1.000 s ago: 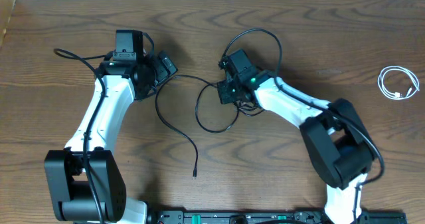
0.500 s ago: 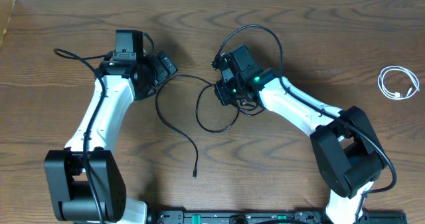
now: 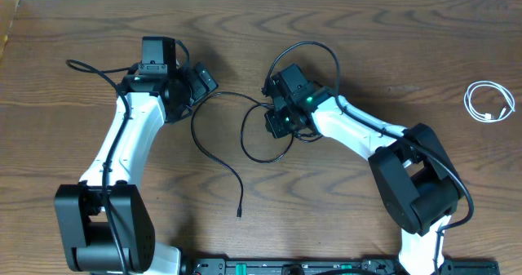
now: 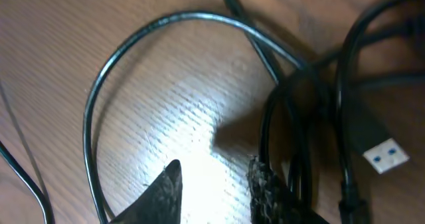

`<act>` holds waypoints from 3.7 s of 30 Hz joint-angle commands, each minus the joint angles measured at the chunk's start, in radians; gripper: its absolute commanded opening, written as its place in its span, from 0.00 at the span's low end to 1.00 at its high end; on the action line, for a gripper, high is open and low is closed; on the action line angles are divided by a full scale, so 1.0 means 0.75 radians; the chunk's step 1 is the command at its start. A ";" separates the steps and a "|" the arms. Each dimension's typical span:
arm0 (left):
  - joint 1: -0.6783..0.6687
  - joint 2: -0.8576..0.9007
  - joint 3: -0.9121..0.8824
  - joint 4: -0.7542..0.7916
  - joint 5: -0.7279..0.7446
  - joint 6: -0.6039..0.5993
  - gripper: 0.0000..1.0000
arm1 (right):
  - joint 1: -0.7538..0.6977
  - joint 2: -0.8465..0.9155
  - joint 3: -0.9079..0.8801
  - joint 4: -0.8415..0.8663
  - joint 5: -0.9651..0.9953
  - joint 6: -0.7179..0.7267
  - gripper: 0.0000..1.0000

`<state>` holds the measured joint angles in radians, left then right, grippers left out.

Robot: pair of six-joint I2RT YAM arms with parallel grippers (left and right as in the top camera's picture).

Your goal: Untangle cables

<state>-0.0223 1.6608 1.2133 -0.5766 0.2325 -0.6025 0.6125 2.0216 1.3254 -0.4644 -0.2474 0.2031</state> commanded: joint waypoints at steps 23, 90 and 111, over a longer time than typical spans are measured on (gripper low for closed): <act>0.005 0.007 -0.019 -0.003 -0.018 0.008 0.98 | 0.006 0.006 0.110 -0.208 -0.003 -0.438 0.48; 0.005 0.007 -0.019 -0.003 -0.018 0.008 0.98 | 0.006 0.027 0.119 -0.448 0.201 -0.081 0.29; 0.005 0.007 -0.019 -0.003 -0.018 0.008 0.98 | 0.013 0.034 0.119 -0.419 0.134 -0.047 0.40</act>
<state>-0.0223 1.6608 1.2133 -0.5762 0.2325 -0.6025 0.6159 2.0228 1.4216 -0.7864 -0.0696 0.1532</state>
